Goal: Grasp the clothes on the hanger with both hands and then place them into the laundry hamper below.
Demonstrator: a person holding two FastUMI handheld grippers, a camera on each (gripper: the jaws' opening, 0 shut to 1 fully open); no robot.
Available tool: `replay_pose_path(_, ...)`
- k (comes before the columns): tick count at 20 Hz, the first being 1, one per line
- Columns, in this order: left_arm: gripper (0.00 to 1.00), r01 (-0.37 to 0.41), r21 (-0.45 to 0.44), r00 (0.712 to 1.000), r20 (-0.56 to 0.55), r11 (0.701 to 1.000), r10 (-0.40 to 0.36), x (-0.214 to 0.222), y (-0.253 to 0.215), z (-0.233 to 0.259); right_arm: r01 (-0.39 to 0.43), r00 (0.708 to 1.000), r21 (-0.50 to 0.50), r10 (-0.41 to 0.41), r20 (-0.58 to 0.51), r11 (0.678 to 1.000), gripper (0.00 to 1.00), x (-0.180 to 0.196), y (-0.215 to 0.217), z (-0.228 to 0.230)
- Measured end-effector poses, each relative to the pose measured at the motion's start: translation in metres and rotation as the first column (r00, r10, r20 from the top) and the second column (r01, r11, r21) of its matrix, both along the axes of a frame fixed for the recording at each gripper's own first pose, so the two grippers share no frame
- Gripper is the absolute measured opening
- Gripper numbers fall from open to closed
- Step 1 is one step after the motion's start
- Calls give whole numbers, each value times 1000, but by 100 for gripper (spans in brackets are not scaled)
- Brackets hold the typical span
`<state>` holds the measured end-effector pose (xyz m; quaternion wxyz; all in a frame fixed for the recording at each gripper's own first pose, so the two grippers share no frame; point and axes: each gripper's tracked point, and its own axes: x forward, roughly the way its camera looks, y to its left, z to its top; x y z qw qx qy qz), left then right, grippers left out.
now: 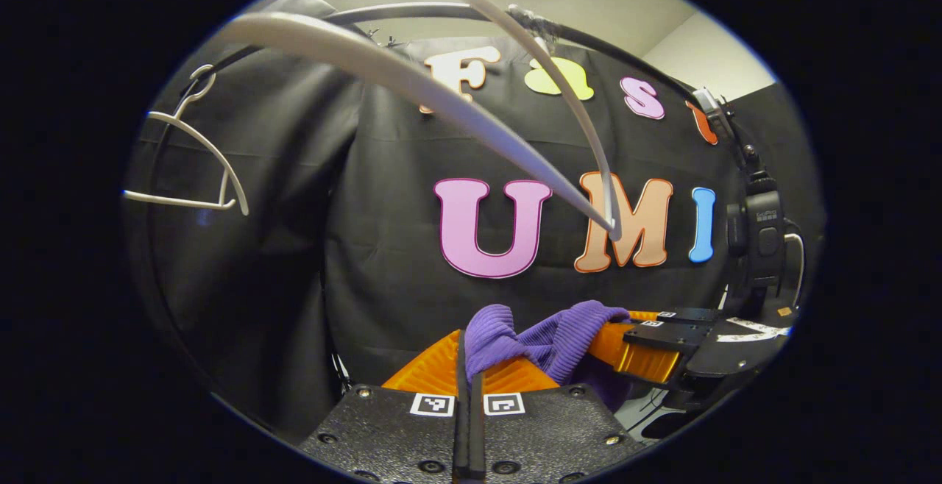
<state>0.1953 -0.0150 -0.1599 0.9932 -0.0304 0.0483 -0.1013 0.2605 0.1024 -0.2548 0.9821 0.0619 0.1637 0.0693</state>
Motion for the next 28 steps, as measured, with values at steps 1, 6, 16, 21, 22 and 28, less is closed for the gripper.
replay_pose_path(1,0,3,-1,1000,-13,1000,-3,0,0,-2,1,1000,1,-1,-13,1000,12,1,-1,-7)
replay_pose_path(6,0,27,25,996,-86,999,-24,0,-8,-20,12,996,2,-11,-92,1000,12,-4,-5,-48)
replay_pose_path(16,4,67,84,994,-95,994,-59,-1,-7,-30,3,988,-2,-3,-155,1000,12,-12,-9,-79)
replay_pose_path(21,21,74,79,987,-149,994,-62,-7,-8,-42,-14,983,-31,8,-184,999,23,-24,-11,-91)
replay_pose_path(22,24,76,83,985,-160,994,-62,-8,-10,-45,-16,980,-35,8,-198,999,23,-27,-11,-96)
replay_pose_path(28,42,49,109,964,-263,993,-19,-13,-15,-71,-60,946,-88,28,-323,994,37,-50,-16,-135)
